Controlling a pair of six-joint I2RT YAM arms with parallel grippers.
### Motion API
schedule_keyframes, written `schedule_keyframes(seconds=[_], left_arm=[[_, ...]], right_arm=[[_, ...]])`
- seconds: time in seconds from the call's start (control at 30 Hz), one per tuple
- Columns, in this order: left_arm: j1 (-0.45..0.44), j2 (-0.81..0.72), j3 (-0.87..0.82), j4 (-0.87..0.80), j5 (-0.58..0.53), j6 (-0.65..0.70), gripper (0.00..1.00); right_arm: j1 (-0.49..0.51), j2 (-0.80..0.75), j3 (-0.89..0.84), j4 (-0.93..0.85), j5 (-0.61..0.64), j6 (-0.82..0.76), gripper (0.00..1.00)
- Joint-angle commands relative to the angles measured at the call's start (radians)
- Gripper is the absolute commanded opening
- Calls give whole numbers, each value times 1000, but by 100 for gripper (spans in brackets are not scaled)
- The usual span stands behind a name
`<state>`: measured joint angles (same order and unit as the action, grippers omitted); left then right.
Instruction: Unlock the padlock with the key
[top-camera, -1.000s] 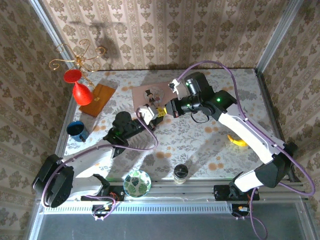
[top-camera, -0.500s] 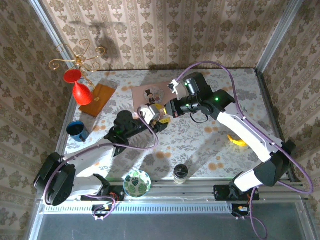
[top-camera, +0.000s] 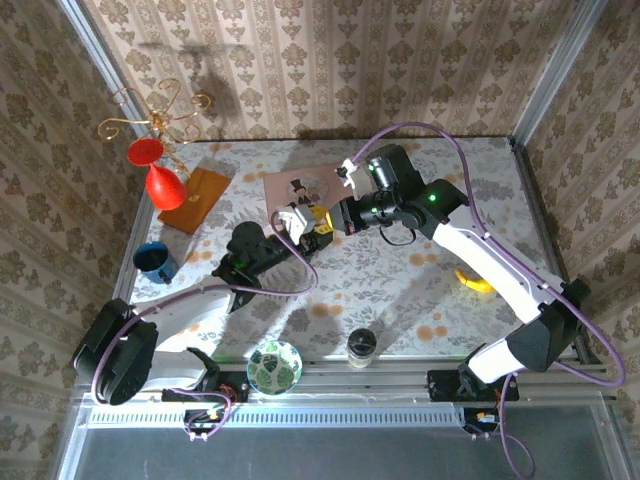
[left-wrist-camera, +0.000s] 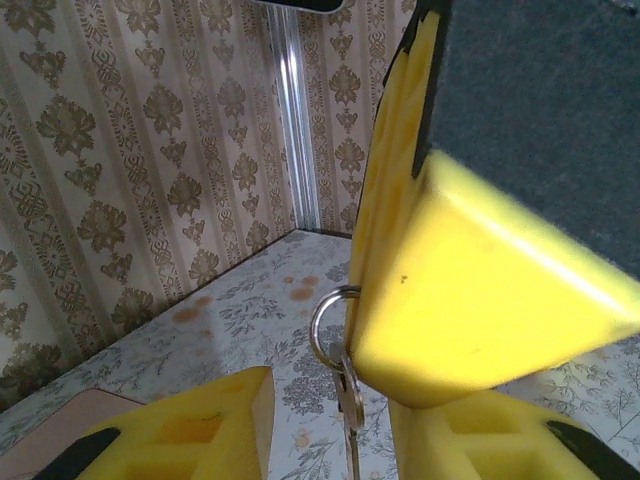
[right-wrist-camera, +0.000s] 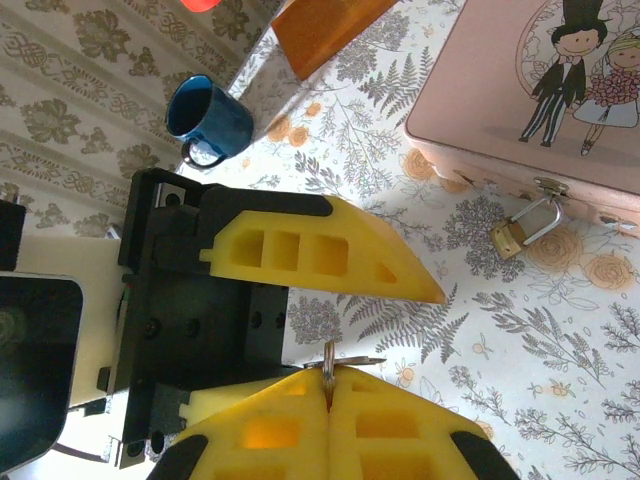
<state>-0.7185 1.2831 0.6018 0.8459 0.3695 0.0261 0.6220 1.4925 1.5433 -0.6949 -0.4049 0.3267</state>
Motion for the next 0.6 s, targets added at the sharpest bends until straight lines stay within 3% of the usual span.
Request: schedule_keyframes(seconds=[0.0,0.17,0.27,0.47,0.57], left_arm=[[11,6,-8,37,-1,-9,37],[18,-2,-26,25,-4,-14,39],[20,-7,-28,15,-3,-14,27],[27,-16,-31,11,-7,-12,25],[29,-23,-32,8,-9,-11,19]], right_arm=[[-2,5,33,-5,-28,18,0],[-2,2,33,0,-27,18,0],[-2,5,33,0,-29,18,0],[-2,2,25,0,-30,21,0],[-2,2,19,-4,-23,20,0]])
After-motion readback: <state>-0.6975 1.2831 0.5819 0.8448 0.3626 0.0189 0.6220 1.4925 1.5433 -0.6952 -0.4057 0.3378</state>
